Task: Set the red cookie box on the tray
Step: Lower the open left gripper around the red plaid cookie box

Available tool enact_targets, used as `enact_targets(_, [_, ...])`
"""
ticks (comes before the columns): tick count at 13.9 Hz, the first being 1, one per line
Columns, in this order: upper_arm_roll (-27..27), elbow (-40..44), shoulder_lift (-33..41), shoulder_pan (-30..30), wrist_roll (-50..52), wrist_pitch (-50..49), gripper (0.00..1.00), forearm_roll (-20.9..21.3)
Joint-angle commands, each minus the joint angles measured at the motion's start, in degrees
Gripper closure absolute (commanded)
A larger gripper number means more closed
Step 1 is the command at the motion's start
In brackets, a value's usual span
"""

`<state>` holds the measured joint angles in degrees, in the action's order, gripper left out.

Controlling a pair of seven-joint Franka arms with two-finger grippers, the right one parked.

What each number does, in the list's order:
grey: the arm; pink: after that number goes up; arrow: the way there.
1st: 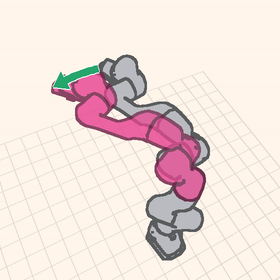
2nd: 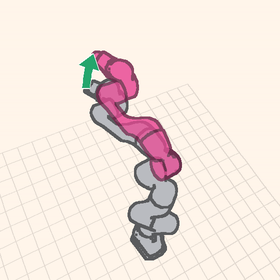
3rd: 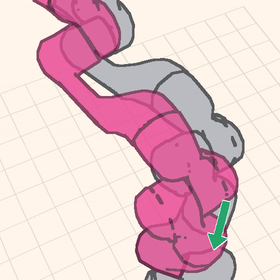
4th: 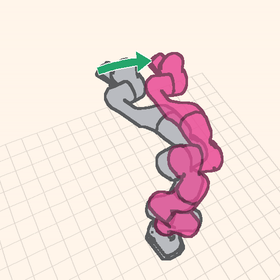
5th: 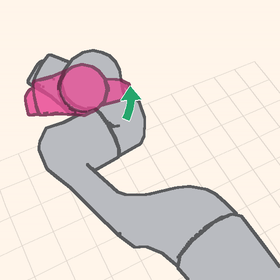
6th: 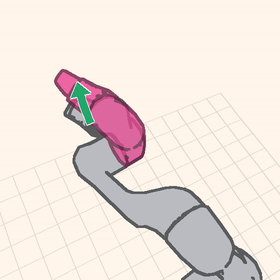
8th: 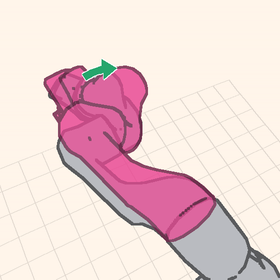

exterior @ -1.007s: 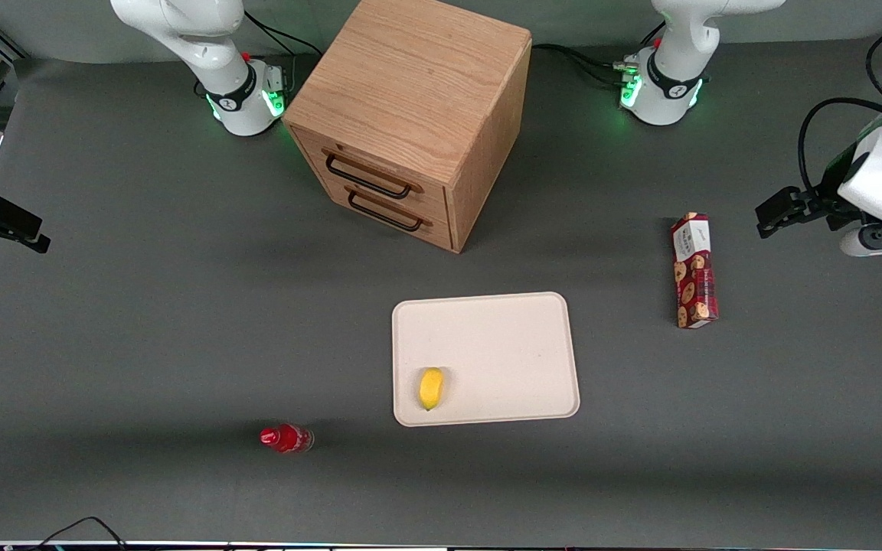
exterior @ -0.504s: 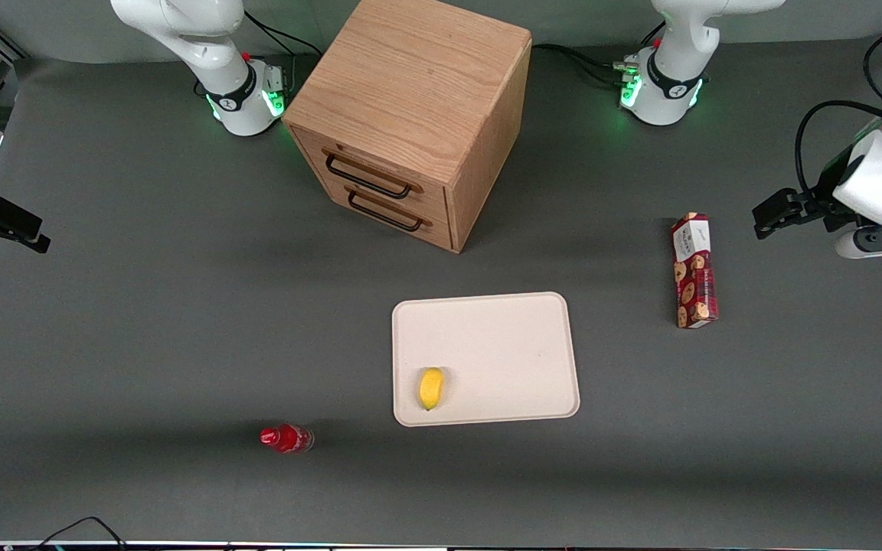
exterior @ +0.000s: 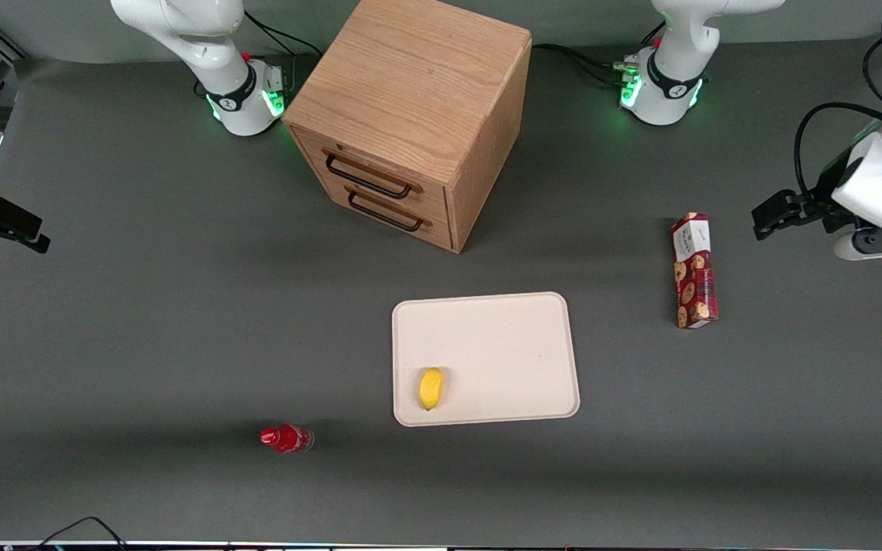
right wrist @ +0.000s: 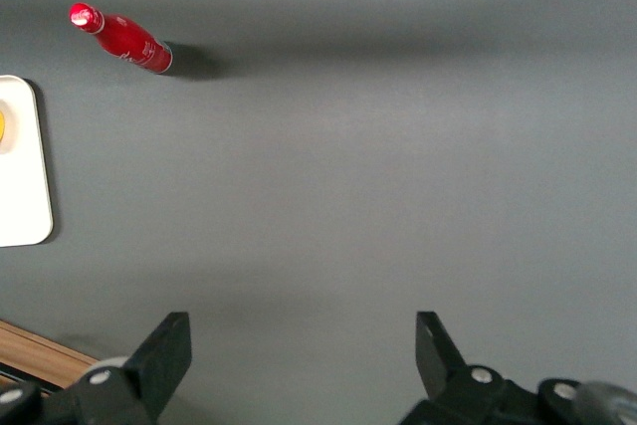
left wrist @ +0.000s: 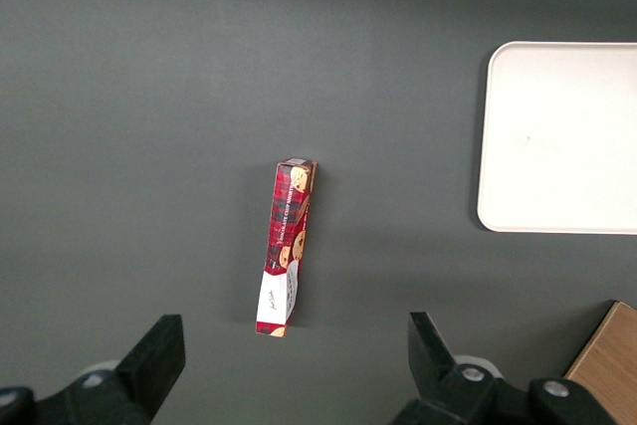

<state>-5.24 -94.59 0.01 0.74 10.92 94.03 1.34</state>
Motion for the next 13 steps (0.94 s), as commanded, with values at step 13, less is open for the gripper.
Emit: enact_targets(13, [4.7, -24.37, 0.95, 0.76, -8.62, 21.23, 0.0, 2.88])
